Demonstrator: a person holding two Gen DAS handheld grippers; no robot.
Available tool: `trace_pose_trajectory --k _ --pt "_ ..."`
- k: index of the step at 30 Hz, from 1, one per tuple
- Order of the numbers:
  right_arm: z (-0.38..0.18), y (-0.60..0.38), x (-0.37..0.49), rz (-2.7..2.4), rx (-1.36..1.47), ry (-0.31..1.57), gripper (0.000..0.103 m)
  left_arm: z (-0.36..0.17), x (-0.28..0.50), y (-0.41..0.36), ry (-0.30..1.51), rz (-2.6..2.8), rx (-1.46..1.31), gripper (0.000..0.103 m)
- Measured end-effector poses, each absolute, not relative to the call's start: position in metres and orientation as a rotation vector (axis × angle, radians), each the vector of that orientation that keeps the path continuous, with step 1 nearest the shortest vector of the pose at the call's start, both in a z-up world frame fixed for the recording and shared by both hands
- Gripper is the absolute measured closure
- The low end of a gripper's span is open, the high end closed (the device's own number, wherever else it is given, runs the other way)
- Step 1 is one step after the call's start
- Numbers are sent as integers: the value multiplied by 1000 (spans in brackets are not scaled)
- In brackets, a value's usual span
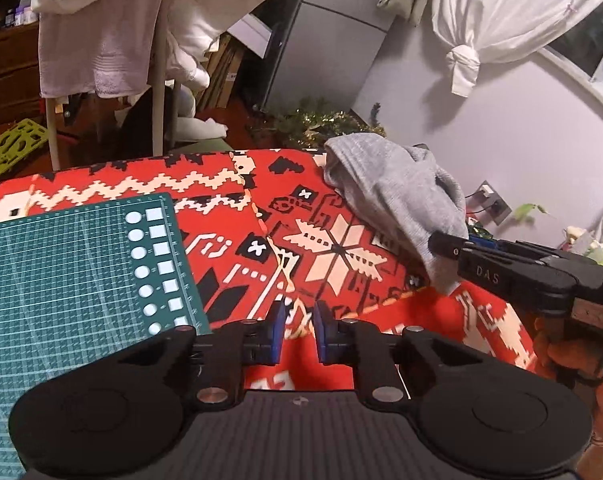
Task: Fold clothes
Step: 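Grasp the grey sweater with the right gripper while the left gripper grasps it too, then drag the grey sweater onto the green cutting mat with both grippers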
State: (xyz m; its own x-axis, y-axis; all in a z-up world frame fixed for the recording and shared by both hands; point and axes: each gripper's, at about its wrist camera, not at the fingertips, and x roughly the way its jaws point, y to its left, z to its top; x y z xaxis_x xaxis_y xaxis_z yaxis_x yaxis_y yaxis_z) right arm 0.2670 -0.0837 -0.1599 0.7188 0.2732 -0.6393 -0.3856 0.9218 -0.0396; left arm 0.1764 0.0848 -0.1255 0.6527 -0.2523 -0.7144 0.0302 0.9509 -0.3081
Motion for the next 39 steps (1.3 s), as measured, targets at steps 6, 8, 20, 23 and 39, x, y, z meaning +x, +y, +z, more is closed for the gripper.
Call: trace_pose_trajectory --k 6,8,20,23,39 --pt "-143 -79 200 480 -134 674 83 -114 132 99 852 -191 -304 89" --pt "-139 -75 175 515 -125 676 84 -111 113 103 848 -194 -296 89" --pt "-116 -43 12 672 -73 678 86 -102 -19 151 858 -178 -329 89" --pt "-112 -27 -28 709 -87 677 86 -100 -50 167 849 -146 -357 89" --pt "-127 45 -151 879 -149 727 74 -112 -176 220 822 -26 -460 89"
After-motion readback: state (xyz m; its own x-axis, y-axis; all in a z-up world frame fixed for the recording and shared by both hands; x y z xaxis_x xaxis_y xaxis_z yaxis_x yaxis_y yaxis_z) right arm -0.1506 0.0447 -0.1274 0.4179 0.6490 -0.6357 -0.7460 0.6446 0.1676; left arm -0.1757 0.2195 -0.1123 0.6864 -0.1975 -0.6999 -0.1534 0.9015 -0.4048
